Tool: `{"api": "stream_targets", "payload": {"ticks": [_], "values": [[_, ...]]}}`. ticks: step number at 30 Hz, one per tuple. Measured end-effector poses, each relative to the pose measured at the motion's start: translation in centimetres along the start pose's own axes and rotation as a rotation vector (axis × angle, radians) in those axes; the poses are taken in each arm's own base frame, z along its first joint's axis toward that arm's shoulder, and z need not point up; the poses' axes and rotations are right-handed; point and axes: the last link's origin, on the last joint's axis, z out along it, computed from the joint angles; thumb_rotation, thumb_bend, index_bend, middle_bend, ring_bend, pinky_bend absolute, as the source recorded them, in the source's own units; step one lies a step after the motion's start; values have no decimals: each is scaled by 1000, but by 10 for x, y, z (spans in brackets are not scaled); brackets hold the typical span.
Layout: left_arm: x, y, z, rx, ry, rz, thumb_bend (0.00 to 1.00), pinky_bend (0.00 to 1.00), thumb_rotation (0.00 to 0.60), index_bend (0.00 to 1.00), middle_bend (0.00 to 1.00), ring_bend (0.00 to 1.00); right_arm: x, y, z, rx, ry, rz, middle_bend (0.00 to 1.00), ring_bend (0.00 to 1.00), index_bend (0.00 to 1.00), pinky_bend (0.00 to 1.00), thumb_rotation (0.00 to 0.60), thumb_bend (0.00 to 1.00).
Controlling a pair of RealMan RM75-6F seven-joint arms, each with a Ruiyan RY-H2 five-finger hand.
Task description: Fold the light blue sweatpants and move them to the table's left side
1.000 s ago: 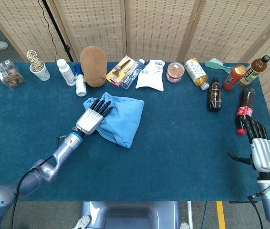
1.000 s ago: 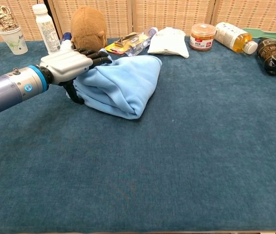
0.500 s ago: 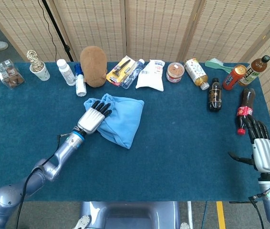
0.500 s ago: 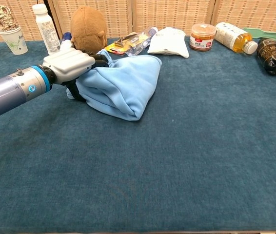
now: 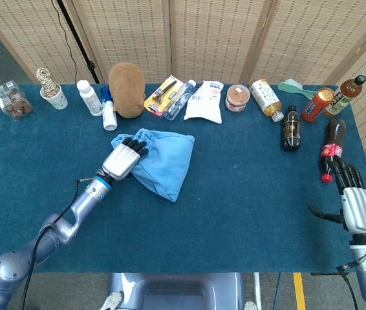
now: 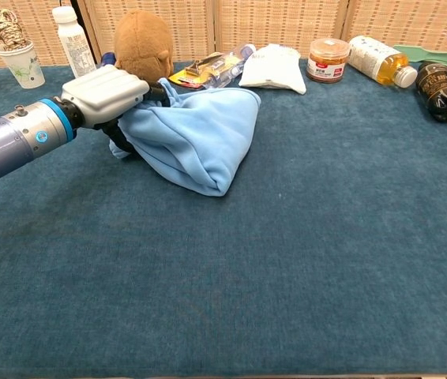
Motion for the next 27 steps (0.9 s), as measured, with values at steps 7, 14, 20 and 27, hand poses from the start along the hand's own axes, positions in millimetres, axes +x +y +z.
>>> {"api": "stream_targets", "payload": {"ticks": [7,14,20,27], "values": [[3,-5,-3,3,20,-4,1000,844,600,848,762,699,1,0,0,1,0,6,0,0,0,0,600,0],[19,-23,-8,14,78,17,1000,844,600,859,767,703,1,-1,0,4,1,9,0,0,0,0,600,0],[32,-37,-16,25,113,17,1000,852,600,864,776,714,2,-3,0,11,4,13,0,0,0,0,600,0],[54,-62,-39,51,194,3,1000,852,600,865,777,714,1,-6,-1,21,-4,15,0,0,0,0,600,0]]}}
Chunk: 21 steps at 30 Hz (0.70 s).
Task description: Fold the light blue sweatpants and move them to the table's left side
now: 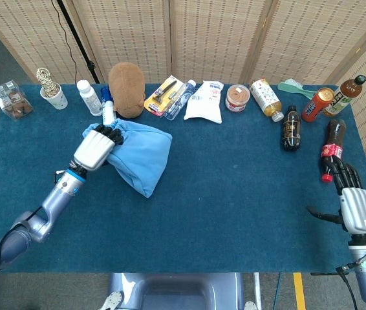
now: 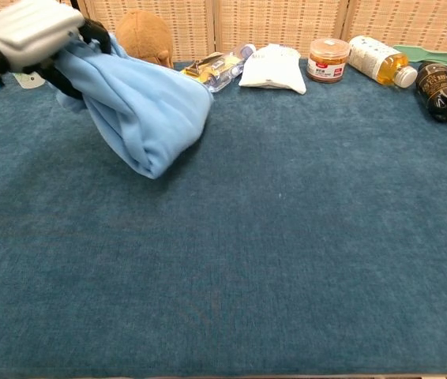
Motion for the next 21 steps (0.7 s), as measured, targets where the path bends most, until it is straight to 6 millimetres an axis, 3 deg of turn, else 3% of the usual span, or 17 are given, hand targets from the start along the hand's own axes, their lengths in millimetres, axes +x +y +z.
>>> {"api": "stream_targets", "payload": {"ticks": [7,15,21], "values": [[19,-45,-44,70,25,10,1000,852,600,865,777,712,-2,-4,-1,12,-9,4,0,0,0,0,600,0],[10,-83,-101,168,-22,-24,1000,852,600,865,777,705,-4,-9,-2,27,-16,4,0,0,0,0,600,0],[-1,-103,-128,217,-67,-45,1000,852,600,848,763,685,-8,-13,-1,36,-25,0,0,0,0,0,600,0]]}}
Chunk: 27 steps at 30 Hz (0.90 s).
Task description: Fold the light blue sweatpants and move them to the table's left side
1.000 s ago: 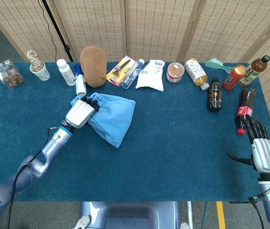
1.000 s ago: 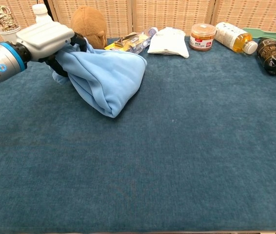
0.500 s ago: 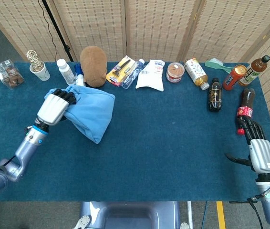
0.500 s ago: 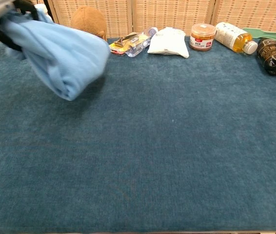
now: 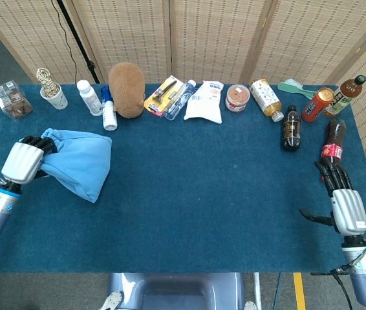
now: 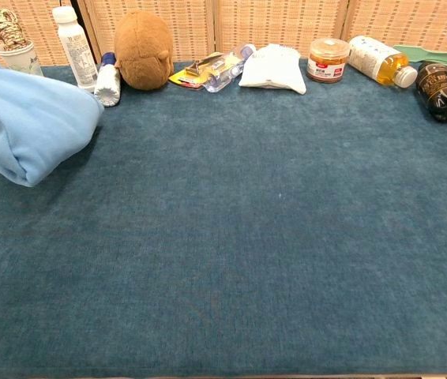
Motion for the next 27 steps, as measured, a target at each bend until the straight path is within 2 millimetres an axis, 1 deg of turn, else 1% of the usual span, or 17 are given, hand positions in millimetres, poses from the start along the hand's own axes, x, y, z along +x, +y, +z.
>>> {"api": "stream_targets", "payload": {"ticks": [2,3,4,6,8,10,12,13,14,15,16,17,19,20,22,25,27], "values": [[-5,-4,-5,6,-19,-9,1000,843,600,814,712,640,-2,-1,0,2,-8,-2,0,0,0,0,600,0],[-9,-5,-8,9,-39,-15,1000,824,600,795,682,610,-3,-2,0,3,-11,-3,0,0,0,0,600,0],[-12,-6,-10,11,-55,-19,1000,773,600,750,625,548,-4,-2,0,4,-15,-4,0,0,0,0,600,0],[-19,-7,-13,17,-91,-13,1000,623,600,634,498,415,-6,-3,0,7,-19,-2,0,0,0,0,600,0],[-24,-7,-15,20,-125,-1,1000,428,600,512,351,272,-7,-4,0,10,-22,14,0,0,0,0,600,0],[-30,-6,-16,22,-160,17,1000,324,600,469,288,212,-7,-4,0,13,-25,33,0,0,0,0,600,0],[-33,-4,-17,19,-180,36,1000,252,600,431,236,159,-7,-4,0,15,-26,41,0,0,0,0,600,0],[-34,-3,-17,18,-189,48,1000,208,600,399,181,108,-6,-4,0,15,-25,40,0,0,0,0,600,0],[-35,-2,-17,18,-197,59,1000,154,600,356,108,56,-6,-4,0,16,-25,40,0,0,0,0,600,0],[-37,0,-18,17,-208,70,1000,114,600,319,67,30,-6,-4,0,16,-25,43,0,0,0,0,600,0],[-38,1,-18,18,-217,75,1000,57,600,253,20,5,-6,-4,0,16,-25,50,0,0,0,0,600,0],[-39,2,-19,18,-226,79,994,19,600,174,0,0,-6,-4,-1,16,-25,61,0,0,0,0,600,0],[-40,3,-20,22,-241,94,963,0,600,58,0,0,-6,-5,-1,17,-26,78,0,0,0,0,600,0],[-41,3,-21,23,-247,101,936,0,600,18,0,0,-5,-4,-1,17,-28,85,0,0,0,0,600,0],[-41,4,-23,25,-262,114,886,0,600,0,0,0,-5,-4,-1,18,-30,84,0,0,0,0,600,0],[-41,8,-25,26,-281,127,801,0,600,0,0,0,-5,-4,-1,21,-31,87,0,0,0,0,600,0],[-40,9,-27,28,-295,130,761,0,600,0,0,0,-5,-4,-1,22,-29,86,0,0,0,0,600,0]]}}
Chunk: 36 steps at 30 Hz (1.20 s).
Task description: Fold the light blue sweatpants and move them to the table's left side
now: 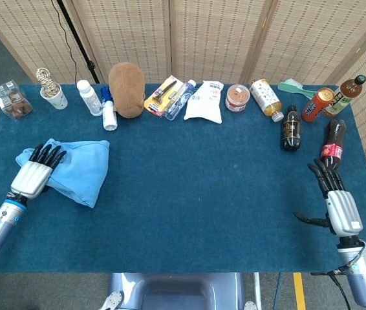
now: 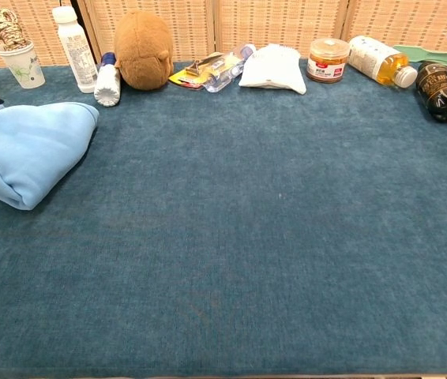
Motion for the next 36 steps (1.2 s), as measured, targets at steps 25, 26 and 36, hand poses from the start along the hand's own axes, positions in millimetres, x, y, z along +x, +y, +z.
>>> {"api": "stream_targets", "payload": {"ticks": [25,26,36], "values": [[6,-2,-20,33,-60,13,48,0,549,0,0,0,-1,0,-1,-5,-7,-8,0,0,0,0,600,0],[6,-2,-21,33,-57,13,38,0,554,0,0,0,-1,-1,-1,-5,-7,-9,0,0,0,0,600,0],[26,-22,-55,67,55,-107,0,0,561,0,0,0,0,-1,-2,-2,-5,-43,0,0,0,0,600,0]]}}
